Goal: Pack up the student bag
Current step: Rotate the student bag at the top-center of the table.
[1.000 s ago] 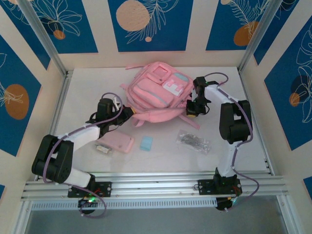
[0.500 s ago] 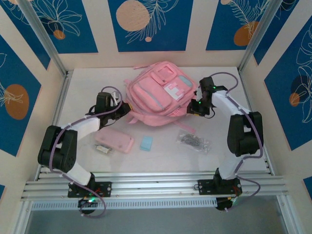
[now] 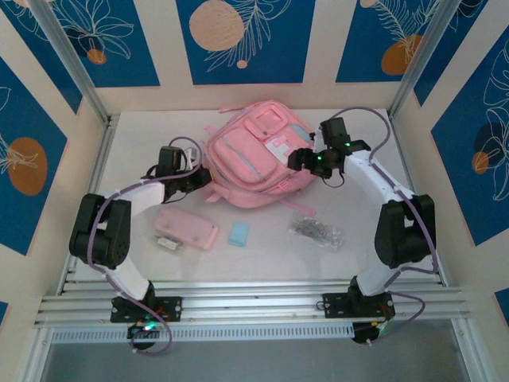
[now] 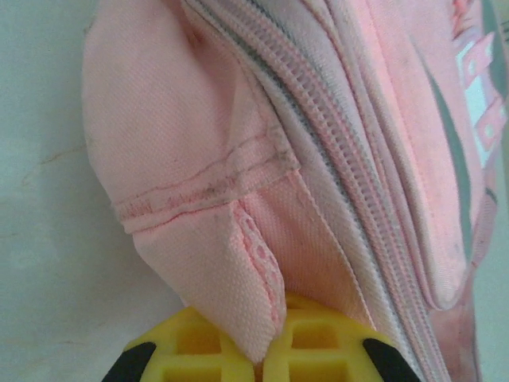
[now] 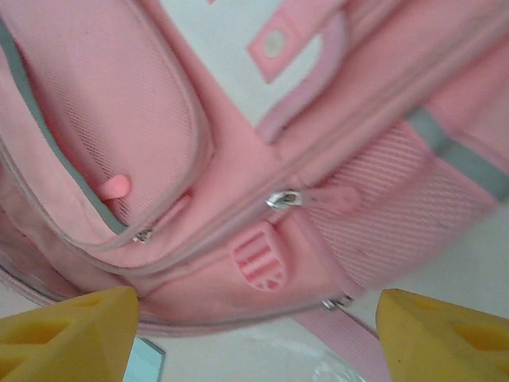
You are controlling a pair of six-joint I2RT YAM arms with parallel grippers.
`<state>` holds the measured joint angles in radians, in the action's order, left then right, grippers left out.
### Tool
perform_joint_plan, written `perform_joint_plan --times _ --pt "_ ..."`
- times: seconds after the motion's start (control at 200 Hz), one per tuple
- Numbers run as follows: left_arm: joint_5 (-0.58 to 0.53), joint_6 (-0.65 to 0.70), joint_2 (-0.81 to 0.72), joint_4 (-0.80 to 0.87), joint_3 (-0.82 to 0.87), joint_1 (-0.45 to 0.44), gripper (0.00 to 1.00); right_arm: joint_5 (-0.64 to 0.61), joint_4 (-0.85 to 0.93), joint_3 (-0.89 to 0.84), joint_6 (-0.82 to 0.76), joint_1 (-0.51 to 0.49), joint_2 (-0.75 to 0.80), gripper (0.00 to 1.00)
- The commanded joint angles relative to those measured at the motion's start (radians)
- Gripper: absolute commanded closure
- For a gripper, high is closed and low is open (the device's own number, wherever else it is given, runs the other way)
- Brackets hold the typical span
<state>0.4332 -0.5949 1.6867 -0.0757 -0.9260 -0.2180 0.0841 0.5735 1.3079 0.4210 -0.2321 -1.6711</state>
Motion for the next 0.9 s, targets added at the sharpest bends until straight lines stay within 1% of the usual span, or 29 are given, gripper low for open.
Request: perform_joint_plan --times 0.0,0.07,0.205,0.28,0.365,0.485,0.615,0.71,0.82,0.85,0.895 --pt "-0.013 0.068 0.020 -0.027 -0.032 0.012 1.00 0.041 -0.090 0.050 0.046 -0.019 -0.100 0.21" --pt "-0.013 0.069 0.028 -0.043 -0.031 0.012 1.00 0.042 -0.116 0.080 0.050 -0.032 -0.158 0.21" --pt "-0.007 0.069 0.044 -0.054 -0.040 0.012 1.00 0.004 -0.145 0.130 0.036 -0.050 -0.243 0.20" --pt "-0.007 0.070 0.049 -0.056 -0.043 0.014 1.00 -0.034 -0.131 0.150 0.025 -0.057 -0.282 0.20" --pt "-0.014 0.067 0.055 -0.066 -0.048 0.016 1.00 -0.023 -0.121 0.141 0.021 -0.069 -0.302 0.20" --pt "-0.029 0.049 0.089 -0.077 -0.083 0.018 1.00 0.048 -0.132 0.083 0.052 -0.110 -0.278 0.20" --pt "-0.037 0.003 0.143 -0.114 -0.124 0.018 1.00 0.156 -0.217 0.004 0.143 -0.182 -0.224 0.20" --pt "-0.054 0.011 0.176 -0.114 -0.168 0.020 1.00 0.144 -0.210 0.010 0.156 -0.225 -0.211 0.21" --pt "-0.099 0.073 0.217 -0.048 -0.254 0.033 1.00 0.129 -0.186 0.015 0.154 -0.227 -0.188 0.22" --pt "-0.108 0.089 0.230 -0.021 -0.282 0.039 0.94 0.127 -0.180 0.013 0.151 -0.224 -0.178 0.23" --pt "-0.115 0.111 0.243 0.024 -0.322 0.049 0.79 0.117 -0.161 0.011 0.146 -0.217 -0.160 0.23"
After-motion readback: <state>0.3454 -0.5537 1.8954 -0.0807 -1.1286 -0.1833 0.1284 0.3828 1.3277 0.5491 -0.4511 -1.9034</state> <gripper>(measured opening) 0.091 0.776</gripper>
